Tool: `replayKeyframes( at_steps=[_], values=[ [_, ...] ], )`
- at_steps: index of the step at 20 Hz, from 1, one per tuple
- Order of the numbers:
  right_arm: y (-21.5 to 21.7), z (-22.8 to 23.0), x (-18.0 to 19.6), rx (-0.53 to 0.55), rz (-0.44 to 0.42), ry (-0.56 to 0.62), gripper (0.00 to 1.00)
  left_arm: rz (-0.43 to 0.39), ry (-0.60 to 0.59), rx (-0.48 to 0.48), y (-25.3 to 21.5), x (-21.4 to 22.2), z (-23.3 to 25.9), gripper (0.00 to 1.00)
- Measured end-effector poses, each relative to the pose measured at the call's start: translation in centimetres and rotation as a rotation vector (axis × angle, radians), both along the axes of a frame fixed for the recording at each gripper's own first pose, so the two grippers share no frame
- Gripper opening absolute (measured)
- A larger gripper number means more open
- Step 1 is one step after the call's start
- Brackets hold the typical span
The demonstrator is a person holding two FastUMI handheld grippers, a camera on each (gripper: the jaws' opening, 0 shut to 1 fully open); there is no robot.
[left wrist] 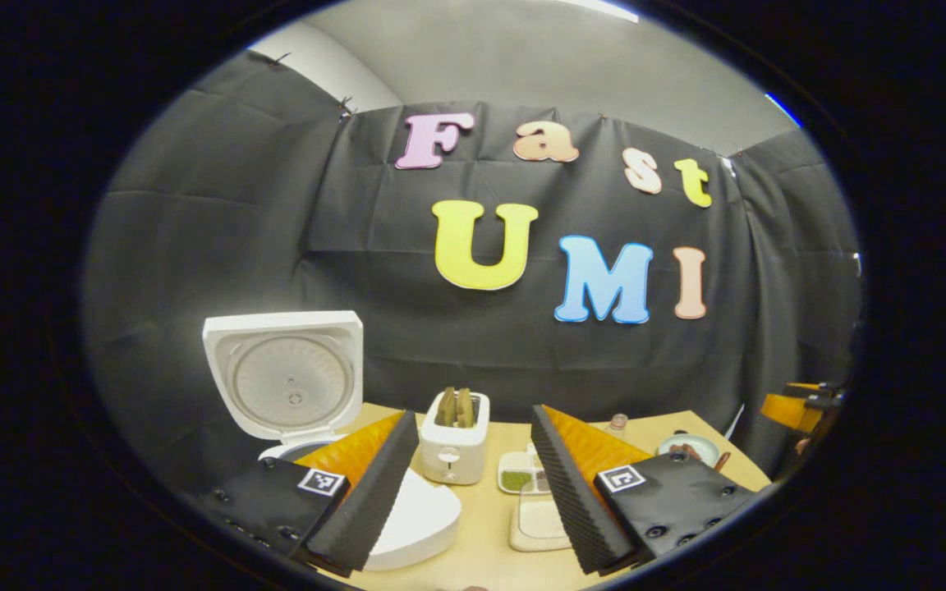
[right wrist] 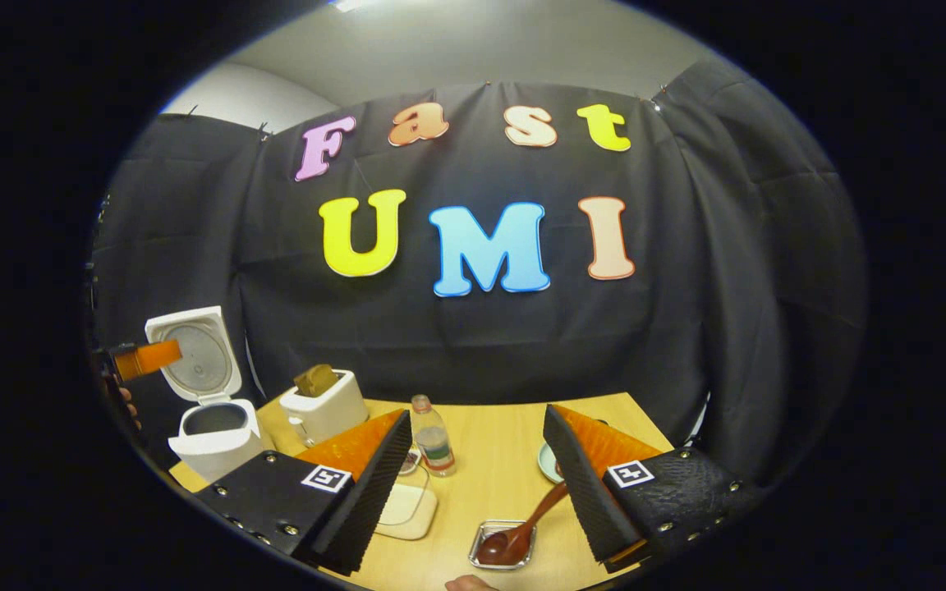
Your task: Close the left gripper, press the button to open the rice cooker; take a wooden spoon from the chopstick holder with the right hand, scoop a spoonful of rice and pour it into the rice cooker, then put the wooden spoon back into the chopstick holder.
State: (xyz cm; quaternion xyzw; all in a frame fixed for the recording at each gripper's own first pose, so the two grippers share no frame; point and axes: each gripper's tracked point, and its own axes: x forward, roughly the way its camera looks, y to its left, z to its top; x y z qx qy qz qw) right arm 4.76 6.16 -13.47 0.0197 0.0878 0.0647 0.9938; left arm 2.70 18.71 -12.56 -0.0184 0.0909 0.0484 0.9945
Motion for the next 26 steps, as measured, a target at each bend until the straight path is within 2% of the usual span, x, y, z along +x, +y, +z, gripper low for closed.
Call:
replayKeyframes(
  at_steps=[4, 9, 10, 11, 17, 20, 22, 26],
  values=[
    [2.4, 2.6, 0.6, 0.03, 0.024, -0.035, 0.98, 0.07, 0.01, 0.019, 4.5, 1.5, 1.0, 0.96],
    [3.8, 2.3, 1.6, 0.023, 0.039, -0.035, 0.98, 0.245, -0.006, -0.004, 12.2, 3.7, 3.4, 0.95],
    [4.2, 2.0, 1.7, 0.028, 0.037, -0.026, 0.98, 0.273, -0.002, -0.005, 13.7, 4.3, 3.7, 0.98],
    [4.4, 1.8, 1.8, 0.032, 0.035, -0.02, 0.98, 0.301, -0.001, -0.005, 15.2, 4.9, 4.0, 0.93],
    [4.6, 1.1, 3.1, 0.028, 0.011, 0.004, 0.98, 0.516, -0.046, -0.028, 23.5, 8.8, 5.9, 0.98],
    [4.3, 0.5, 3.7, 0.014, 0.006, 0.019, 0.98, 0.564, -0.027, -0.042, 25.9, 10.8, 5.1, 0.93],
    [3.8, 0.4, 4.0, 0.007, -0.004, 0.024, 0.98, 0.577, -0.025, -0.044, 26.5, 11.9, 4.7, 0.98],
    [2.9, 0.4, 4.6, -0.002, -0.028, 0.019, 0.98, 0.59, -0.024, -0.01, 28.0, 13.6, 4.4, 0.95]
  ],
)
